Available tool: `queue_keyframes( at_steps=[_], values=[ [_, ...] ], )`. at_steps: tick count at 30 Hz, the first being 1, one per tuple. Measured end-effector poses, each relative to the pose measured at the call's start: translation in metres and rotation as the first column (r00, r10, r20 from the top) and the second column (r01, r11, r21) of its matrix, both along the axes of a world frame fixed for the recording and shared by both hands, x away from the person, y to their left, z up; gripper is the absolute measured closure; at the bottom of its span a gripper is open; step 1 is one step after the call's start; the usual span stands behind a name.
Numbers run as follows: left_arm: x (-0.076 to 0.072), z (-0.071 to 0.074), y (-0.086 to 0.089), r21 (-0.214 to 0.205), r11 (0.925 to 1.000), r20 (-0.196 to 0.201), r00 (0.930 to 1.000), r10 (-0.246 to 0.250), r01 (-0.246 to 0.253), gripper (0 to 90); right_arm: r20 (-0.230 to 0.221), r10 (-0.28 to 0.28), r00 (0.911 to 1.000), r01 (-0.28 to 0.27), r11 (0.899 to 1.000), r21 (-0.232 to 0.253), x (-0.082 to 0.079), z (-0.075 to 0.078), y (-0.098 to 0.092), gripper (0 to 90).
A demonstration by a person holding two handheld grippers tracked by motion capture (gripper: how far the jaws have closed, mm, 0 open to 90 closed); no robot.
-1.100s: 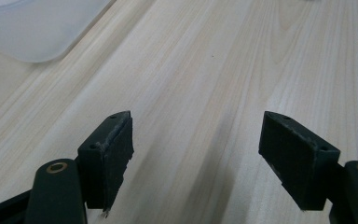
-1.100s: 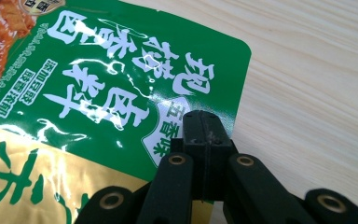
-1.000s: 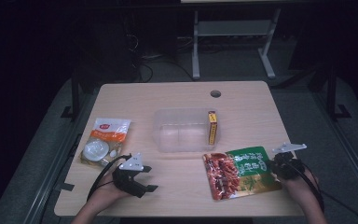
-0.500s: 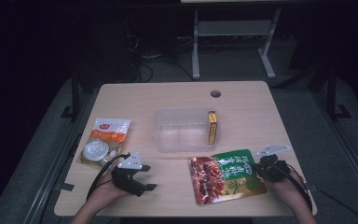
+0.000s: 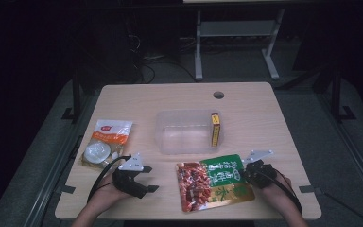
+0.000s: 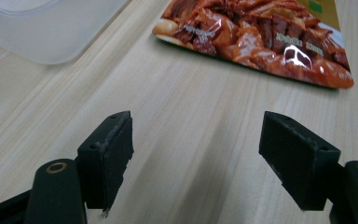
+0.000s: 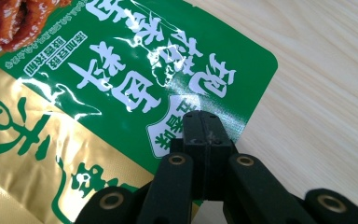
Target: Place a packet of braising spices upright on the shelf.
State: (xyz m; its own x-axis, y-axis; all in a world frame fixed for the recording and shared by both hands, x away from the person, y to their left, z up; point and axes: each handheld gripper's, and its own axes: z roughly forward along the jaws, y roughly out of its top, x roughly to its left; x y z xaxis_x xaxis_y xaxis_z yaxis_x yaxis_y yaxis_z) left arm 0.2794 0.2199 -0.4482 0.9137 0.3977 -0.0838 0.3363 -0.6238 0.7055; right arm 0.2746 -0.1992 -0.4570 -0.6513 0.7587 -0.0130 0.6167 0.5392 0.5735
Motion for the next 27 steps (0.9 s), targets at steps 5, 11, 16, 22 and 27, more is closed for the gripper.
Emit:
queue_keyframes(
  at_steps=[5,11,16,22,27],
  values=[
    [0.000,0.000,-0.003,0.002,1.0000,0.005,0.9999,-0.009,0.009,25.2,0.006,0.037,0.9993,-0.037,0.999,-0.002,-0.002,0.000,0.013,90.0],
    [0.001,0.002,-0.004,-0.010,0.9999,0.011,0.9999,-0.005,0.005,24.9,0.004,0.100,0.9949,-0.100,0.995,0.004,-0.005,0.000,0.038,90.0],
    [0.001,0.002,-0.005,-0.016,0.9999,0.016,0.9999,-0.006,0.006,24.4,0.006,0.145,0.9895,-0.145,0.989,0.011,-0.007,0.000,0.059,90.0],
    [0.002,0.002,-0.010,-0.005,0.9996,0.017,0.9995,-0.026,0.026,24.2,0.018,0.202,0.9792,-0.202,0.979,0.003,-0.009,0.000,0.078,90.0],
    [0.005,0.001,-0.017,-0.010,0.9990,0.019,0.9989,-0.042,0.043,23.9,0.068,0.181,0.9812,-0.186,0.980,0.071,-0.009,0.009,0.065,83.2]
  ],
)
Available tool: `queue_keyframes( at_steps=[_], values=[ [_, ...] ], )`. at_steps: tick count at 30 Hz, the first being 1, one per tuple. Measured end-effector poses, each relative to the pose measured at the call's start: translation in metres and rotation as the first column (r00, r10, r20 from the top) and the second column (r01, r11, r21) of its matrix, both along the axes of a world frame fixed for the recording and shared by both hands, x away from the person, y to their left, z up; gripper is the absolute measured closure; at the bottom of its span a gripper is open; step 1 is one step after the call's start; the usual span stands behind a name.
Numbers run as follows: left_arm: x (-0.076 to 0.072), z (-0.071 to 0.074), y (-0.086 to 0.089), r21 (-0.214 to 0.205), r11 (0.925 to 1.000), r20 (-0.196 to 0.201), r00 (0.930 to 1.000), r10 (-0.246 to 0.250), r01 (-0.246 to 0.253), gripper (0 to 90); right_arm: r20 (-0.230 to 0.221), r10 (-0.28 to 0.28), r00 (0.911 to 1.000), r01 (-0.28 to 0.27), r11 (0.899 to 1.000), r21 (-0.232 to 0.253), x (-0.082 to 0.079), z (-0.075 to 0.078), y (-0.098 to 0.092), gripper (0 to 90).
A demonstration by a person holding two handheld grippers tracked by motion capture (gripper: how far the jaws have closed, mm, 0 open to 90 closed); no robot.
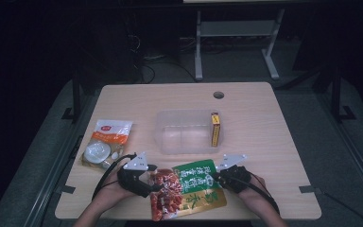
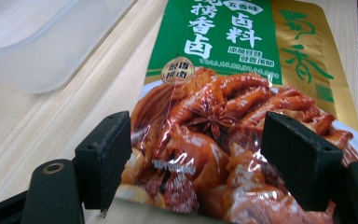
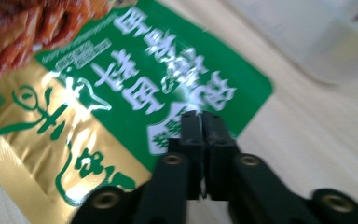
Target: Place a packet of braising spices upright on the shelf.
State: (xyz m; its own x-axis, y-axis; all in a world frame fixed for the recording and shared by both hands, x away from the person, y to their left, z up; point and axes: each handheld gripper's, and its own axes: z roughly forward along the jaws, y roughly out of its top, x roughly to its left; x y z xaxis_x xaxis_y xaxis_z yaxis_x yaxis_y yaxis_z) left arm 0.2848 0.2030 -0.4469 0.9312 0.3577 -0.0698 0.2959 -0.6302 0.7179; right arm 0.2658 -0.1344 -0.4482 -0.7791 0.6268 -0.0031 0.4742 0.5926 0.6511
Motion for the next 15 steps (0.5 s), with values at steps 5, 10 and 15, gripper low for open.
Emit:
queue_keyframes(
  at_steps=[5,10,15],
  values=[
    [0.005,-0.002,-0.010,-0.004,0.9998,0.002,0.9998,-0.021,0.021,23.1,0.025,-0.035,0.9991,0.034,0.999,0.041,0.002,0.003,-0.010,69.0],
    [0.010,-0.003,-0.016,-0.024,0.9994,0.000,0.9996,-0.027,0.027,22.8,0.019,-0.046,0.9988,0.045,0.997,0.068,0.004,0.004,-0.015,56.8],
    [0.018,-0.004,-0.022,-0.028,0.9988,-0.009,0.9991,-0.040,0.040,21.8,0.010,-0.053,0.9986,0.052,0.996,0.066,0.005,0.000,-0.017,41.5]
  ],
)
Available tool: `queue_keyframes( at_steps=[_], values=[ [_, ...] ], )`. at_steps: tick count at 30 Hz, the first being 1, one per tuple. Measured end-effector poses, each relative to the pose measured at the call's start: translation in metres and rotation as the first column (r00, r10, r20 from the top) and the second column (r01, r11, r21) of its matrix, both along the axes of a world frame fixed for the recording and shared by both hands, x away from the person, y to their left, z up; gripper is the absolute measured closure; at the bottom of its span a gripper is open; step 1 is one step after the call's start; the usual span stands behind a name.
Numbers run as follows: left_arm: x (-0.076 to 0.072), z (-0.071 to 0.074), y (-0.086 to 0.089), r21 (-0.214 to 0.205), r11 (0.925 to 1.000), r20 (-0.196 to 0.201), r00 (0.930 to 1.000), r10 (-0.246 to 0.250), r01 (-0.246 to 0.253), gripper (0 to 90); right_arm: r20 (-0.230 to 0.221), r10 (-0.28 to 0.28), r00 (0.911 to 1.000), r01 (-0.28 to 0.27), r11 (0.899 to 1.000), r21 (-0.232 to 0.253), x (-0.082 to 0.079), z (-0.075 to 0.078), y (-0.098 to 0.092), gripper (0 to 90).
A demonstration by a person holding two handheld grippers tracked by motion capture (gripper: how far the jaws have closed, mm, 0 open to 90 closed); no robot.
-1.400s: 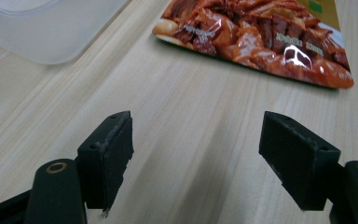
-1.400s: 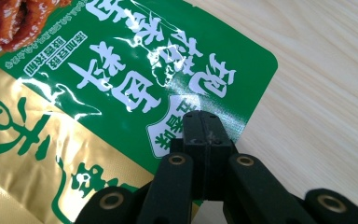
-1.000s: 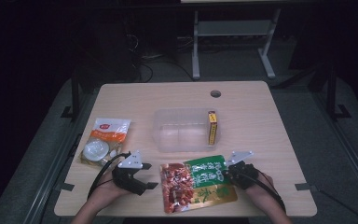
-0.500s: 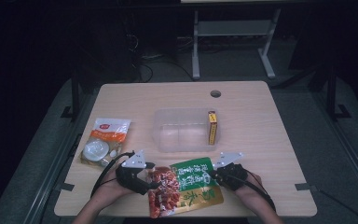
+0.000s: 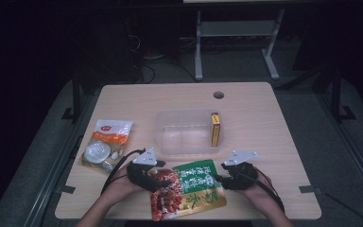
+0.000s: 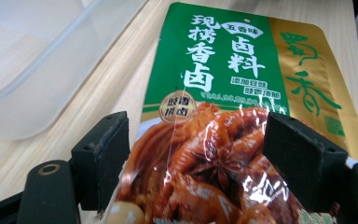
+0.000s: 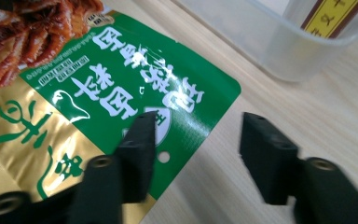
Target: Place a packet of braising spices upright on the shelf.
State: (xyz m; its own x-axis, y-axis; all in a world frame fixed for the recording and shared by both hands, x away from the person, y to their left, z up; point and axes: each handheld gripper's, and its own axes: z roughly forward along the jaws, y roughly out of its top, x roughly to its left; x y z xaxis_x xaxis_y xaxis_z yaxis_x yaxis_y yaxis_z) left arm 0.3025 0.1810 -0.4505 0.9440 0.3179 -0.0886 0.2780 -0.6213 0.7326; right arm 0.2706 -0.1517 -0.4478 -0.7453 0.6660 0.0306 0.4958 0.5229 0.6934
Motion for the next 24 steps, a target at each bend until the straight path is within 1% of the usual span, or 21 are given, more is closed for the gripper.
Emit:
queue_keyframes(
  at_steps=[1,3,5,7,10,12,14,15,18,24],
  values=[
    [0.001,-0.001,-0.002,-0.001,1.0000,0.002,1.0000,-0.003,0.003,21.6,0.003,-0.005,1.0000,0.005,1.000,-0.007,0.000,-0.001,0.000,39.8],
    [0.005,-0.002,-0.005,0.001,1.0000,-0.004,1.0000,-0.009,0.009,20.6,0.008,-0.012,0.9999,0.012,1.000,-0.001,0.001,-0.001,-0.002,36.4],
    [0.007,-0.004,-0.011,-0.001,0.9999,-0.016,0.9998,-0.012,0.012,19.5,0.013,-0.020,0.9997,0.020,1.000,0.000,0.001,-0.001,-0.004,35.3],
    [0.011,-0.007,-0.016,0.012,0.9995,-0.034,0.9991,-0.027,0.028,17.6,0.015,-0.021,0.9997,0.021,1.000,0.005,0.002,-0.001,-0.006,33.9],
    [0.013,-0.012,-0.024,0.038,0.9984,-0.029,0.9987,-0.041,0.042,16.8,0.013,-0.023,0.9997,0.023,1.000,0.005,0.002,-0.002,-0.008,32.9],
    [0.014,-0.014,-0.028,0.048,0.9978,-0.039,0.9982,-0.045,0.047,15.4,0.014,-0.024,0.9996,0.024,1.000,0.008,0.002,-0.001,-0.010,32.4],
    [0.013,-0.017,-0.030,0.066,0.9958,-0.050,0.9970,-0.060,0.063,13.8,0.017,-0.032,0.9994,0.031,0.999,0.011,0.002,-0.001,-0.011,32.0],
    [0.013,-0.017,-0.031,0.060,0.9962,-0.058,0.9965,-0.059,0.063,13.7,0.016,-0.033,0.9993,0.033,0.999,0.010,0.002,-0.001,-0.012,31.9],
    [0.013,-0.018,-0.031,0.062,0.9962,-0.058,0.9967,-0.058,0.062,12.6,0.023,-0.034,0.9992,0.034,0.999,0.016,0.002,-0.001,-0.014,31.6],
    [0.012,-0.020,-0.029,0.052,0.9967,-0.041,0.9974,-0.060,0.062,12.6,0.029,-0.047,0.9985,0.046,0.999,0.018,0.002,0.001,-0.017,30.8]
  ],
)
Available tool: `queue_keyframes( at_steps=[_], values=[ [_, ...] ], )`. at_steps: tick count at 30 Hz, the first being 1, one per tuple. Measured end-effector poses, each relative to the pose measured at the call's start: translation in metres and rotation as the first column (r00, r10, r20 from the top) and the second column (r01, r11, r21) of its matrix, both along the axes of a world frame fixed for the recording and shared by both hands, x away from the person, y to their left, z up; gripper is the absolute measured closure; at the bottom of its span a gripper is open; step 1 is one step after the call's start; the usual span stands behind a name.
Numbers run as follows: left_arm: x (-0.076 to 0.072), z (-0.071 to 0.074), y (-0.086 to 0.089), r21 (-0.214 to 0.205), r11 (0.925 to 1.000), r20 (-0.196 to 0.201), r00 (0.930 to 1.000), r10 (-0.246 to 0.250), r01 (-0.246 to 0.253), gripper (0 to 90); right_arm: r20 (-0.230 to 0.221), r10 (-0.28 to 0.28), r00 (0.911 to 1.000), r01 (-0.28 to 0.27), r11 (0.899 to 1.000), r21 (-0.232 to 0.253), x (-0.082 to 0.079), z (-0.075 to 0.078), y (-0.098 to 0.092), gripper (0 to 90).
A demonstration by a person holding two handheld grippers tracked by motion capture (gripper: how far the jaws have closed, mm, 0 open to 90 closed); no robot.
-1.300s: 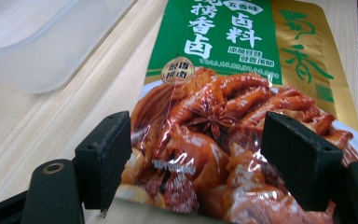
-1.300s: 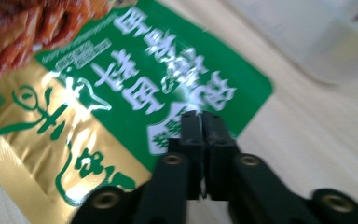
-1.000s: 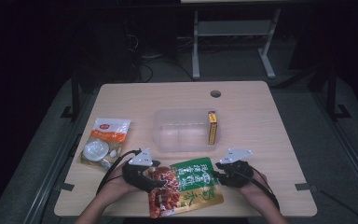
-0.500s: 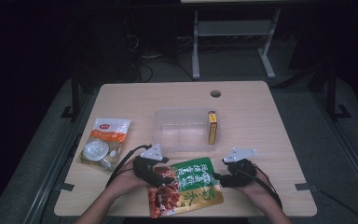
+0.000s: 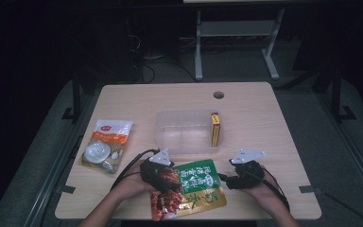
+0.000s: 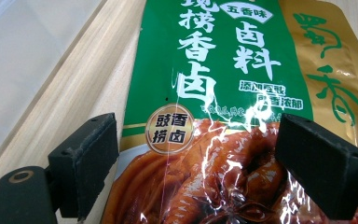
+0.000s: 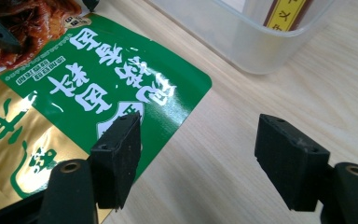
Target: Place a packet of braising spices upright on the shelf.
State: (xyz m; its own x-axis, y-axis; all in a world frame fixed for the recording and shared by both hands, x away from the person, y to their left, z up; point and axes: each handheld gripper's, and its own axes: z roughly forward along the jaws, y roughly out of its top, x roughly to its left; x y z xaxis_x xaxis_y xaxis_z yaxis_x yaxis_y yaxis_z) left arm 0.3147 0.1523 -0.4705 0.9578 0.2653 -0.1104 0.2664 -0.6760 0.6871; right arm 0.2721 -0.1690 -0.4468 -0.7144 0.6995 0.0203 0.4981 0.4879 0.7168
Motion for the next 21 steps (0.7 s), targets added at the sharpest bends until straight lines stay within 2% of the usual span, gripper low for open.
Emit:
queue_keyframes(
  at_steps=[3,10,16,21],
  values=[
    [0.000,0.001,0.002,0.005,1.0000,0.005,1.0000,-0.004,0.004,14.1,-0.002,-0.004,1.0000,0.004,1.000,0.002,0.000,0.000,-0.001,30.7],
    [-0.001,0.004,0.006,0.017,0.9998,0.036,0.9994,0.003,-0.004,34.3,0.000,0.000,1.0000,0.000,1.000,0.001,0.001,0.000,-0.001,29.9],
    [-0.008,0.005,0.004,0.025,0.9995,0.060,0.9980,-0.018,0.017,56.3,-0.001,-0.004,1.0000,0.004,1.000,0.008,0.001,0.001,-0.002,29.8],
    [-0.013,0.007,-0.001,0.039,0.9989,0.050,0.9984,-0.026,0.024,75.6,0.003,-0.011,0.9999,0.011,1.000,0.016,0.001,0.002,-0.004,29.7]
  ],
)
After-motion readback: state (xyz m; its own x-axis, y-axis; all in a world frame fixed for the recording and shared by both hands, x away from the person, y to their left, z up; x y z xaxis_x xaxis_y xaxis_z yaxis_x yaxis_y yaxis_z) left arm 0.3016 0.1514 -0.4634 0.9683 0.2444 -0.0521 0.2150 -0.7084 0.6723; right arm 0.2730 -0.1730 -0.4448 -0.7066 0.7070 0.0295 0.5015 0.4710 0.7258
